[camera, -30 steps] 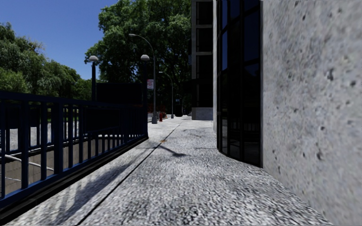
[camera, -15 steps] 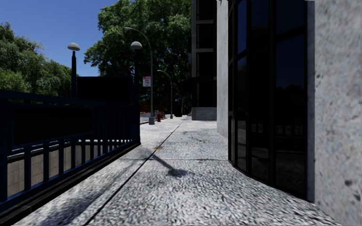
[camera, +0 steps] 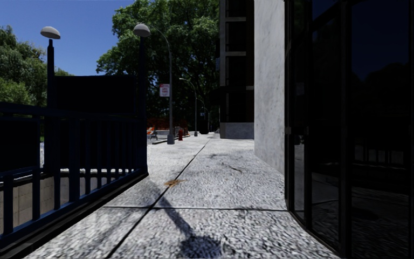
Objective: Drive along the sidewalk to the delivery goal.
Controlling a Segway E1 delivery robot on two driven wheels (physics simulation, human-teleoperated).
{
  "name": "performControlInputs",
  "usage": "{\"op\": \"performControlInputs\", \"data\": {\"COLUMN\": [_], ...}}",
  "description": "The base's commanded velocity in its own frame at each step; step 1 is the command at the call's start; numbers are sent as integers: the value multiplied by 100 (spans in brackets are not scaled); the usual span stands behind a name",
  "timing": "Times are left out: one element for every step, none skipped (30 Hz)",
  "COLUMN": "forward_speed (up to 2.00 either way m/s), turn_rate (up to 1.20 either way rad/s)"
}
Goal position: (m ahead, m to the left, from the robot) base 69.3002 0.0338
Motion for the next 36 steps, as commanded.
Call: {"op": "performControlInputs", "data": {"forward_speed": [200,200,200,200,200,200,200,200,200,200,200,200,200,200,200,200,200,200,200,200,200,200,200,200,200,200,200,200,200,200,200,200,200,200,200,200], "turn_rate": [0,0,0,0,0,0,0,0,0,0,0,0,0,0,0,0,0,0,0,0,0,0,0,0,0,0,0,0,0,0,0,0,0,0,0,0]}}
